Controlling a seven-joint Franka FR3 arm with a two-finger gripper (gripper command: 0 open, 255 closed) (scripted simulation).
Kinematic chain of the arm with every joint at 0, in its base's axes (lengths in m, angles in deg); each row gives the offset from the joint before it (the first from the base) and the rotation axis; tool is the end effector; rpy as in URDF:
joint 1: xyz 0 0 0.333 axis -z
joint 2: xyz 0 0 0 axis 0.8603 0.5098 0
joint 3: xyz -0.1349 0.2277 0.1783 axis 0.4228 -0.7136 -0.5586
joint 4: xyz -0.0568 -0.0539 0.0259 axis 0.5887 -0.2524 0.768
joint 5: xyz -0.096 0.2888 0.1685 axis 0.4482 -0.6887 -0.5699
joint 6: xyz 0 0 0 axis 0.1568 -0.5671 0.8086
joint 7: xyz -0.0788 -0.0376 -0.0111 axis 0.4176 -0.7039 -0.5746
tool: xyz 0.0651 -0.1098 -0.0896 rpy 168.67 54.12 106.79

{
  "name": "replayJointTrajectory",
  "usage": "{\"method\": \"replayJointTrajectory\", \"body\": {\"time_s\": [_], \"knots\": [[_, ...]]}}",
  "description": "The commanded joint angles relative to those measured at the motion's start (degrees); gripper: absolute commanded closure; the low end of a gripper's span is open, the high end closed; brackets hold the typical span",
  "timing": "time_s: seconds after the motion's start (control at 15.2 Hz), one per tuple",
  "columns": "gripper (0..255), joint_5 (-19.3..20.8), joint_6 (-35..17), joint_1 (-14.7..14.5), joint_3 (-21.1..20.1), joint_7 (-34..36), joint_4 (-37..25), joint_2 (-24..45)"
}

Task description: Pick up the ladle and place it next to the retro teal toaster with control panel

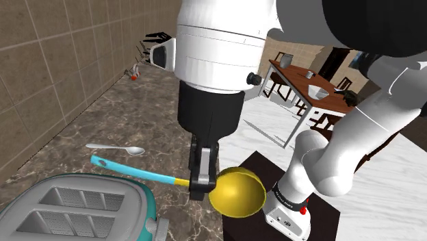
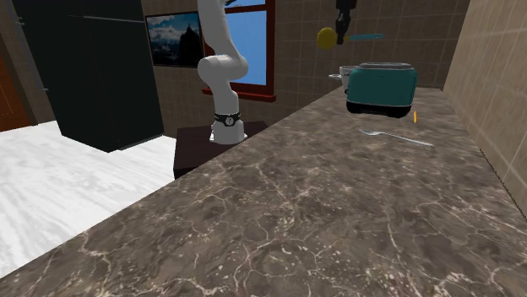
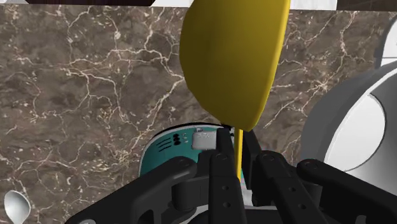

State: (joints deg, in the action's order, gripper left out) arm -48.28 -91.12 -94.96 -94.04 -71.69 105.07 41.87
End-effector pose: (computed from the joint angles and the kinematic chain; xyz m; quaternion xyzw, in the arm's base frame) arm 0.1503 0.4175 0.5611 -0.9279 -0.3602 0.0690 0.0667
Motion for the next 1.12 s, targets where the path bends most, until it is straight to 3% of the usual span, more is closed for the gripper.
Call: {"method": "replayJointTrajectory", "body": {"time_s": [0.0,0.4,1.06], "knots": [[255,0.01,-0.57,-0.99,-2.09,3.20,-1.35,1.21],[255,2.14,-2.69,-4.14,-8.77,13.39,-6.94,7.15],[255,1.37,-10.20,-4.42,-9.03,11.73,1.34,6.45]]}}
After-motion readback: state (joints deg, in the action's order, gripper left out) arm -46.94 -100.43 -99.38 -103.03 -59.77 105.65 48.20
